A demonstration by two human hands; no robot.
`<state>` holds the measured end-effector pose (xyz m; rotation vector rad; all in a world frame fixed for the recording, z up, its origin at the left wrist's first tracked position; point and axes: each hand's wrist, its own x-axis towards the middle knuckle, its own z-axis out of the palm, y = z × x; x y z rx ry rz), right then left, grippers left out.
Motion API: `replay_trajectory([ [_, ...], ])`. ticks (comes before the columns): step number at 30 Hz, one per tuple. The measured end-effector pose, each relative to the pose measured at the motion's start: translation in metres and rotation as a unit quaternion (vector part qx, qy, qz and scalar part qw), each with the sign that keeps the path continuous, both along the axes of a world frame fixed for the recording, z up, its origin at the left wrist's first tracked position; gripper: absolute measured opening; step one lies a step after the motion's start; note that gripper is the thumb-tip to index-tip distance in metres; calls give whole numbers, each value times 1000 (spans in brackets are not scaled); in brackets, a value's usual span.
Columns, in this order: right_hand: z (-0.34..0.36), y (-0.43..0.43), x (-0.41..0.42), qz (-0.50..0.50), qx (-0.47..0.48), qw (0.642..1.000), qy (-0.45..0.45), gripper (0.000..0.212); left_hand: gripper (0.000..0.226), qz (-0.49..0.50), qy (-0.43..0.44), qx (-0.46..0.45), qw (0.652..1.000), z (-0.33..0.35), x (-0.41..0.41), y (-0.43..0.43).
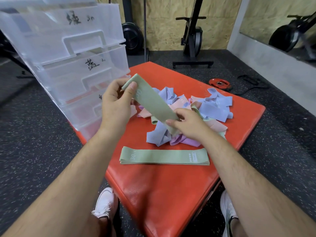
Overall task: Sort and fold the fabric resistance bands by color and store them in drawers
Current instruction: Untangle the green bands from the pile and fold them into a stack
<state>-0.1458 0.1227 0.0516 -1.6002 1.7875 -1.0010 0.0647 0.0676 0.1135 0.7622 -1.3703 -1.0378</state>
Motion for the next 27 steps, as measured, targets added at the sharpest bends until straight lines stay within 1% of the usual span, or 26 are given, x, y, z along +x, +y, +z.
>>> replay_trajectory([
  [1, 3, 1, -7, -1, -2, 1000, 19, 23, 6, 10, 2, 21, 1000, -2, 4, -4],
  [4, 6, 3, -34, 0, 11, 999, 35, 12, 7, 29, -14, 103, 994, -11, 18, -15],
  [5, 6, 5, -42, -6, 17, 999, 41, 11, 8, 36, -31, 131, 990, -16, 23, -18],
  [8, 8, 16, -62, -9, 51, 998, 34, 12, 11, 67, -113, 197, 972, -32, 44, -28],
  [9, 8, 22, -66, -5, 61, 998, 29, 12, 10, 60, -149, 211, 964, -37, 53, -30],
  [11, 6, 33, -72, -4, 84, 996, 40, 13, 9, 16, -232, 234, 944, -46, 69, -27],
  [13, 1, 42, -72, -4, 103, 993, 62, 14, 11, -26, -329, 238, 913, -57, 81, -21],
  [14, -3, 46, -71, 1, 110, 991, 74, 14, 12, -40, -364, 241, 899, -62, 85, -17],
  [17, -13, 52, -64, 36, 124, 983, 127, 11, 14, -63, -434, 249, 864, -78, 91, -12],
  [19, -19, 53, -59, 50, 125, 975, 175, 9, 18, -70, -458, 244, 852, -88, 91, -10],
  [21, -22, 54, -55, 48, 131, 969, 203, 10, 22, -72, -472, 232, 848, -96, 88, -10],
  [24, -30, 54, -53, 35, 145, 965, 214, 11, 21, -78, -505, 188, 839, -104, 85, -12],
  [27, -38, 50, -51, 40, 160, 959, 230, 10, 20, -78, -547, 134, 822, -108, 81, -11],
])
